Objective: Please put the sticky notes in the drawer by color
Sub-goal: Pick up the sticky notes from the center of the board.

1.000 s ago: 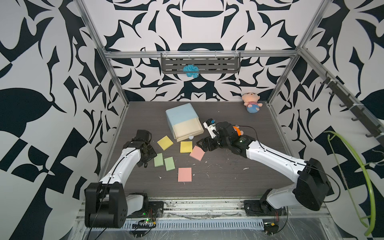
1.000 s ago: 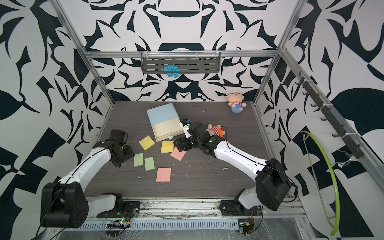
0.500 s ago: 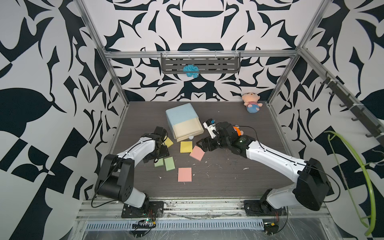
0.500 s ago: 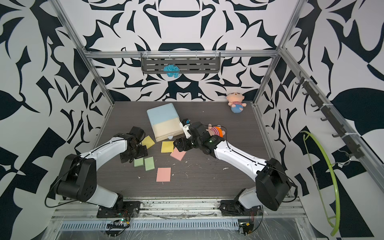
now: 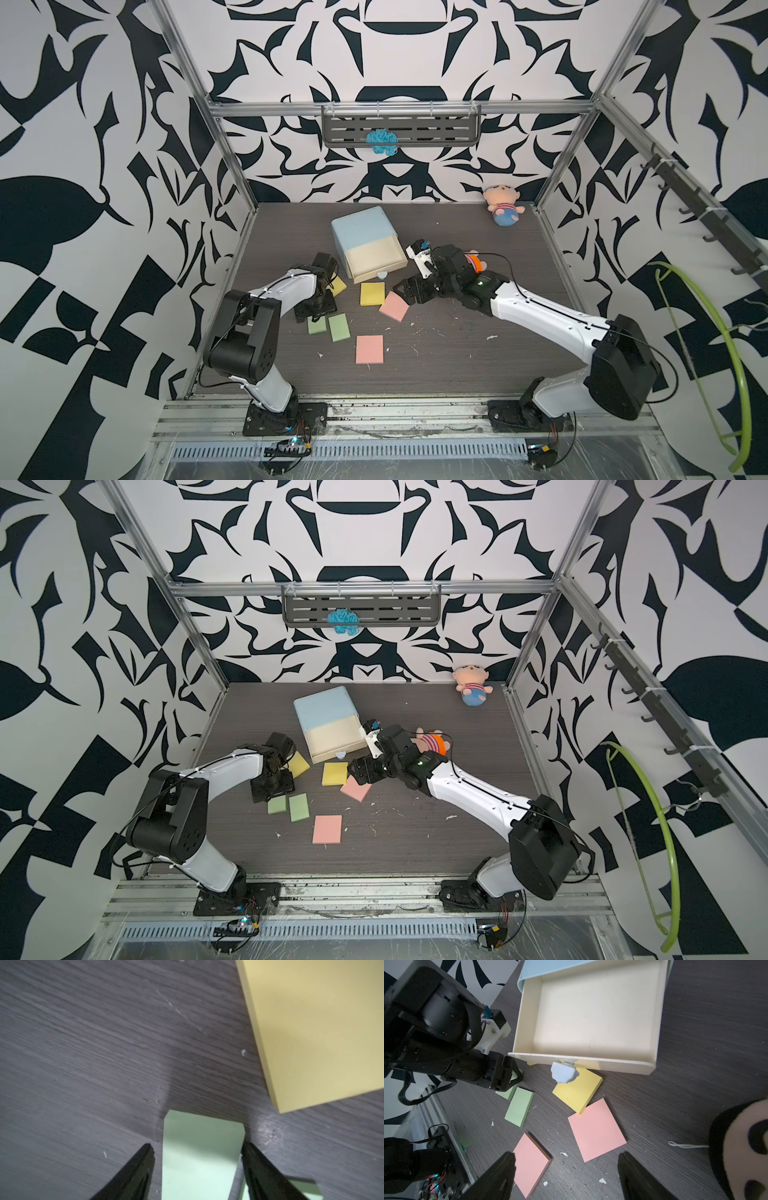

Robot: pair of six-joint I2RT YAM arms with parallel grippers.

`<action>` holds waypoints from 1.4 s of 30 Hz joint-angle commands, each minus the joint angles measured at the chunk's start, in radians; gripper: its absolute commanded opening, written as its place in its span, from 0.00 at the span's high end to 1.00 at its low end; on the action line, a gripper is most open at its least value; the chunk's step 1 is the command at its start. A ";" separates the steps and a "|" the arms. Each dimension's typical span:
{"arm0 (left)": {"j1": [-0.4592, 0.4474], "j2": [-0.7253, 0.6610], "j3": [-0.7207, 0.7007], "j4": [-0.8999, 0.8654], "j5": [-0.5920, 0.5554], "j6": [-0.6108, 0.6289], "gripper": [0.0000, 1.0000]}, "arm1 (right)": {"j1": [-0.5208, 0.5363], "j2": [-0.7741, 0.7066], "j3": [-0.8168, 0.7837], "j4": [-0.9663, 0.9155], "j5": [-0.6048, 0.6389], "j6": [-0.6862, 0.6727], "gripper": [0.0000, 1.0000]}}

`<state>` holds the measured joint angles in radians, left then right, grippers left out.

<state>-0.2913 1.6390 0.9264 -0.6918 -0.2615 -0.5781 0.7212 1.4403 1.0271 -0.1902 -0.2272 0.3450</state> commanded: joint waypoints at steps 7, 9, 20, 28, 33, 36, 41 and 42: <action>0.021 0.018 -0.069 0.040 0.082 -0.040 0.37 | -0.003 0.001 0.020 0.007 0.002 0.005 0.17; 0.029 0.018 -0.079 0.050 0.104 -0.046 0.39 | -0.003 0.003 0.023 0.003 0.002 0.005 0.17; 0.029 0.008 -0.069 0.008 0.063 -0.072 0.33 | -0.003 0.009 0.035 0.000 0.001 0.018 0.17; 0.029 0.012 -0.086 0.031 0.084 -0.083 0.42 | -0.004 0.017 0.037 0.000 -0.001 0.025 0.17; 0.029 -0.008 -0.077 0.020 0.075 -0.085 0.43 | -0.003 0.019 0.042 -0.004 -0.004 0.030 0.17; 0.030 -0.042 -0.057 -0.008 0.059 -0.086 0.43 | -0.003 0.019 0.045 -0.003 -0.019 0.036 0.17; 0.035 -0.122 -0.006 -0.054 0.055 -0.091 0.43 | 0.003 0.030 0.038 0.045 -0.084 0.070 0.17; 0.038 -0.136 0.003 -0.062 0.060 -0.092 0.43 | 0.011 0.036 0.035 0.060 -0.096 0.075 0.17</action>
<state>-0.2619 1.5620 0.8932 -0.6891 -0.1947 -0.6590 0.7227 1.4700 1.0313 -0.1932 -0.2691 0.3912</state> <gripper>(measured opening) 0.574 0.826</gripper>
